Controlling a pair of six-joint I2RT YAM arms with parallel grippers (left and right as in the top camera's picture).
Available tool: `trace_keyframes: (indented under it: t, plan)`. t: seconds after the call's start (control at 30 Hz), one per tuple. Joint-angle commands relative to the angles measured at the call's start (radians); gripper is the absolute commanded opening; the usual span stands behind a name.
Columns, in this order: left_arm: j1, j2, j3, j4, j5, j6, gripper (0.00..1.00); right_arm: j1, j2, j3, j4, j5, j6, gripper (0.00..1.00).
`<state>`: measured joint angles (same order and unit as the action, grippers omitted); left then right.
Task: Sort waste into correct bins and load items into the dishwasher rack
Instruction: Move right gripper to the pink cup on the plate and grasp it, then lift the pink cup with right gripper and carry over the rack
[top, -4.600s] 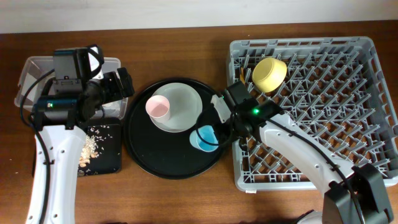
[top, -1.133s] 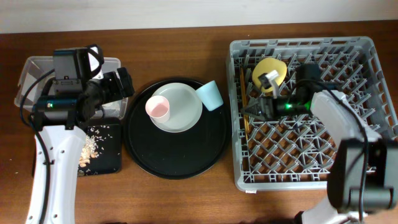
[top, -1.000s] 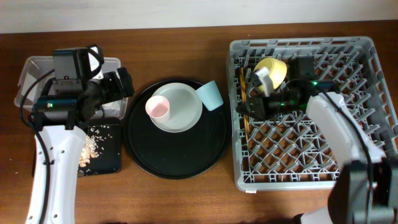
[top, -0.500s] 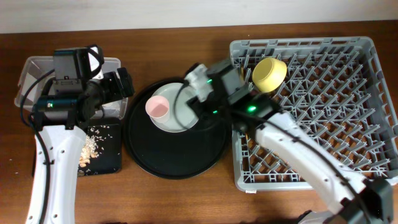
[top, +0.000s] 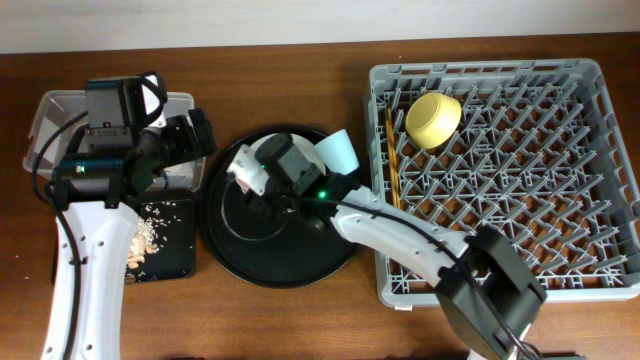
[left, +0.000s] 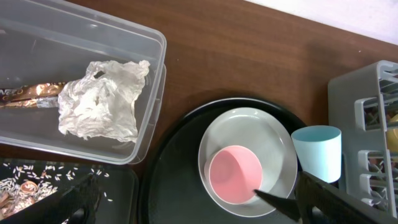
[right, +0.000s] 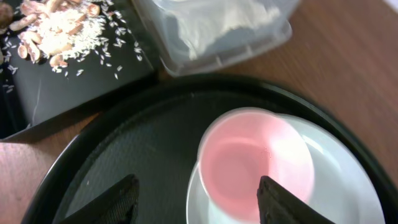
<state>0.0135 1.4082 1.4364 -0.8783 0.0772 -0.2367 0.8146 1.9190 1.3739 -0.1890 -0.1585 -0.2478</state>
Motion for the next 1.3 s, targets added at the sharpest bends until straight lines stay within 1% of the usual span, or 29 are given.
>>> trace_keyframes:
  t: [0.0,0.07,0.17,0.27,0.33,0.37,0.43,0.53,0.63,0.73,0.83,0.97,1.03,1.07,1.13,1.2,1.27]
  plan:
    - [0.003,-0.003,0.012,0.002,0.001,-0.002,0.99,0.008,0.055,0.014,0.034,0.013,-0.071,0.62]
    - [0.003,-0.003,0.012,0.001,0.001,-0.002,0.99,0.008,0.079,0.014,0.044,0.013,-0.071,0.61]
    - [0.003,-0.003,0.012,0.002,0.001,-0.002,0.99,0.008,0.100,0.014,0.044,0.019,-0.071,0.51]
    - [0.003,-0.003,0.012,0.002,0.001,-0.002,0.99,0.008,0.106,0.014,0.044,0.093,-0.070,0.43]
    - [0.003,-0.003,0.012,0.002,0.001,-0.002,0.99,0.007,0.106,0.014,0.044,0.122,-0.071,0.34]
    - [0.003,-0.003,0.012,0.002,0.001,-0.002,0.99,0.004,0.106,0.014,0.043,0.126,-0.071,0.32]
    - [0.003,-0.003,0.012,0.002,0.001,-0.002,0.99,-0.002,0.107,0.014,0.030,0.127,-0.070,0.24]
    - [0.003,-0.003,0.012,0.001,0.001,-0.002,0.99,-0.012,0.107,0.014,0.006,0.126,-0.070,0.04]
    - [0.003,-0.003,0.012,0.002,0.001,-0.002,0.99,-0.017,0.095,0.014,-0.006,0.126,-0.063,0.04]
    - [0.003,-0.003,0.012,0.001,0.001,-0.002,0.99,-0.016,0.034,0.015,-0.023,0.093,-0.008,0.04]
    - [0.003,-0.003,0.012,0.002,0.001,-0.002,0.99,-0.026,-0.096,0.015,-0.078,0.016,0.059,0.04]
    - [0.003,-0.003,0.012,0.002,0.001,-0.002,0.99,-0.080,-0.293,0.015,-0.238,-0.076,0.146,0.04]
    - [0.003,-0.003,0.012,0.002,0.001,-0.002,0.99,-0.143,-0.378,0.015,-0.350,-0.119,0.164,0.04]
    - [0.003,-0.003,0.012,0.002,0.001,-0.002,0.99,-0.202,-0.421,0.015,-0.427,-0.164,0.164,0.04]
    - [0.003,-0.003,0.012,0.002,0.001,-0.002,0.99,-0.298,-0.447,0.015,-0.508,-0.250,0.164,0.04]
    - [0.003,-0.003,0.012,0.001,0.001,-0.002,0.99,-0.420,-0.438,0.010,-0.566,-0.405,0.160,0.04]
    - [0.003,-0.003,0.012,0.002,0.001,-0.002,0.99,-0.531,-0.415,-0.012,-0.576,-0.583,0.148,0.04]
